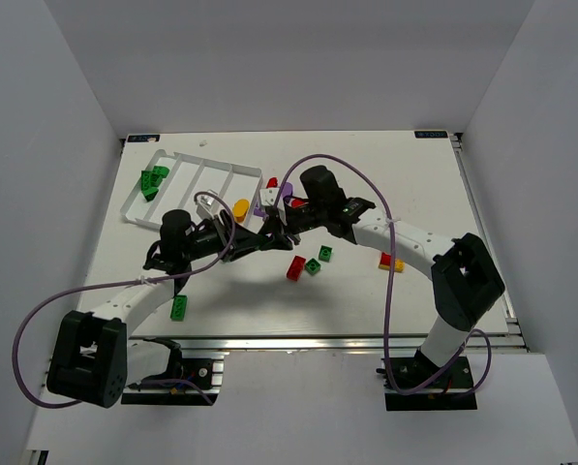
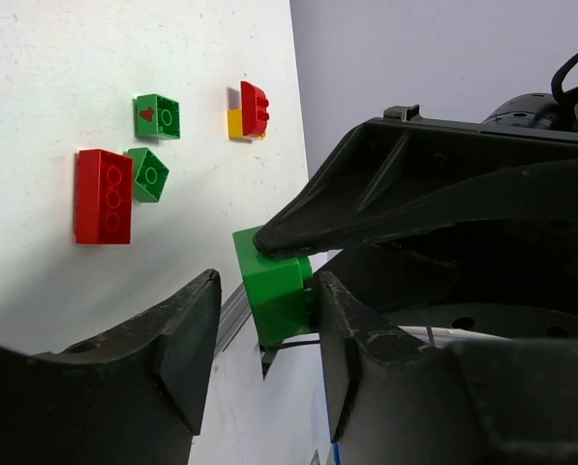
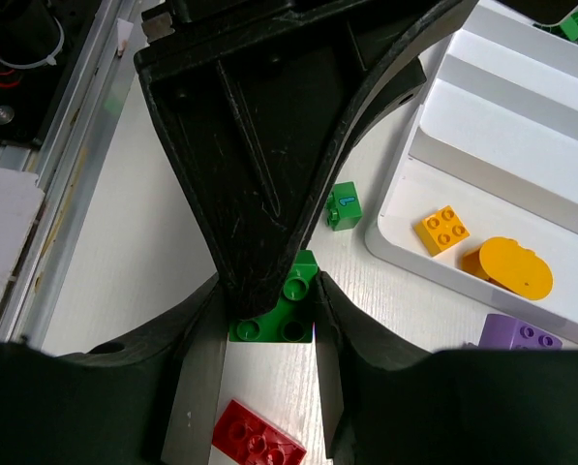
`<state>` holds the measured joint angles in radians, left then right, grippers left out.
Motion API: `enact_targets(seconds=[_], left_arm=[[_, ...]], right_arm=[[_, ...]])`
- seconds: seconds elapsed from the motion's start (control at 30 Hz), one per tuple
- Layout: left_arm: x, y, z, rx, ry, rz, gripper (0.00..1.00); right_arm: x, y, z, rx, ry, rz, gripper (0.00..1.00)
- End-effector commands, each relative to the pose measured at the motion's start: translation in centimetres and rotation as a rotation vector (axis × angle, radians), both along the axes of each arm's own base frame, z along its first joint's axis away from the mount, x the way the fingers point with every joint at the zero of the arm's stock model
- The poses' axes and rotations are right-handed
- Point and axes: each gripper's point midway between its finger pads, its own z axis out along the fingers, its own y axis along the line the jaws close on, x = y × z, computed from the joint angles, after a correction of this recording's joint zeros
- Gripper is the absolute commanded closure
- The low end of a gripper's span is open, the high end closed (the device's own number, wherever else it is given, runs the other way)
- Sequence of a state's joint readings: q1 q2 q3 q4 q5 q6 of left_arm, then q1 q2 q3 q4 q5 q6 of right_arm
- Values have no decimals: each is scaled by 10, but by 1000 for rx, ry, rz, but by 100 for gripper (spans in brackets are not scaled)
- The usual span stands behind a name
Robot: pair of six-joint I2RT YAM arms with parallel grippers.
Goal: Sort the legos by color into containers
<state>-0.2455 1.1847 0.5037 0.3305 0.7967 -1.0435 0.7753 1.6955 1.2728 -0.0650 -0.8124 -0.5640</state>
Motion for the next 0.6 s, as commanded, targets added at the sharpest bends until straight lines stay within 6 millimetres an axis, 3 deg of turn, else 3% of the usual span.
enact_targets(seconds=[0.0, 0.07, 0.1, 0.2, 0.37, 0.43, 0.53, 0.57], left_arm=[[3, -4, 9, -9, -41, -9, 48], [3, -4, 10, -8, -45, -11, 55], [4, -4, 11, -5, -48, -7, 59], [9, -2, 10, 18, -50, 8, 75], [17, 5, -3, 114, -25, 43, 86], [21, 11, -7, 153, -17, 59, 88], [33, 33, -15, 254, 15, 109, 90], [41, 50, -17, 302, 27, 151, 90]], right_arm=[[0, 6, 20, 55, -41, 9, 100], [1, 5, 19, 52, -39, 6, 94], [0, 5, 16, 47, -35, 6, 84], [2, 4, 14, 41, -43, -6, 65], [6, 1, 10, 28, -57, -35, 38], [12, -2, 9, 15, -70, -68, 15], [25, -5, 8, 10, -98, -137, 11], [28, -7, 9, 8, -102, -158, 11]])
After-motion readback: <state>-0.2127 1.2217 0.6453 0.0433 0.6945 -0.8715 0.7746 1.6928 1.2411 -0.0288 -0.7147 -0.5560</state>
